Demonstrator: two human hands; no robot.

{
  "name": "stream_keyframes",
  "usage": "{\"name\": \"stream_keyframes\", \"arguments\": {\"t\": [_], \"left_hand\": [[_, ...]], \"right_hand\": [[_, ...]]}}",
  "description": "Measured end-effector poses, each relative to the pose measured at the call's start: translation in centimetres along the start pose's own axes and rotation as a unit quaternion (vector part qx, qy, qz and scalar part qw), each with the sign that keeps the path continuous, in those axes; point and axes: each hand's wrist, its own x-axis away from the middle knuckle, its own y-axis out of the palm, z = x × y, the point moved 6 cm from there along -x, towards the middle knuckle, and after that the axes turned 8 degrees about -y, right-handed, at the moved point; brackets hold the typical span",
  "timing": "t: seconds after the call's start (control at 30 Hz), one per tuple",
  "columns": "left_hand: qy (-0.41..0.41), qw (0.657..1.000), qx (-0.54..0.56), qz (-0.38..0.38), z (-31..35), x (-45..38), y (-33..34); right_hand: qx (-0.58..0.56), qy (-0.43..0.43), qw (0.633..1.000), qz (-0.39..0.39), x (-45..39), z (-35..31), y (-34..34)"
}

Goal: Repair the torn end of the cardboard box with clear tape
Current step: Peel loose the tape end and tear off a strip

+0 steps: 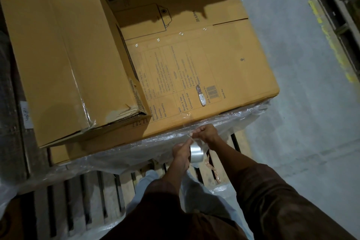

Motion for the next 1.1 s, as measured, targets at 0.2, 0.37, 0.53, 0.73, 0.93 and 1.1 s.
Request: {"name": "stream_keyframes", "arguments": {"t": [0.2, 0.37, 0.53, 0.73, 0.93, 1.1], "left_hand": [[0.016, 0.994, -0.100, 0.031, -0.2, 0.7, -0.9], [0.066, 0.974, -0.187, 0.112, 0.7, 3.0, -3.3], [0.261, 0.924, -0.151, 0.236, 8.3, 7.8, -3.8], [0.492, 0.811, -0.188, 0.254, 19.7, 12.6, 1.2], [0.506, 0.627, -0.524, 0.276, 25.3, 7.0, 3.2], [0.544, 0.594, -0.547, 0.227, 24.8, 5.8, 3.0]], "right_hand": [[0.000, -0.002, 1.000, 0.014, 0.4, -0.5, -0.1], [-0.008, 0.009, 1.000, 0.010, 0.7, -0.6, 0.0], [0.011, 0.050, 0.999, 0.004, 1.3, -1.0, 0.4], [-0.013, 0.081, 0.997, 0.003, 1.9, -1.8, 0.0], [-0.102, 0.085, 0.991, -0.024, 2.9, -2.4, 0.5], [-0.135, 0.083, 0.987, -0.026, 3.8, -3.6, 0.1]]}}
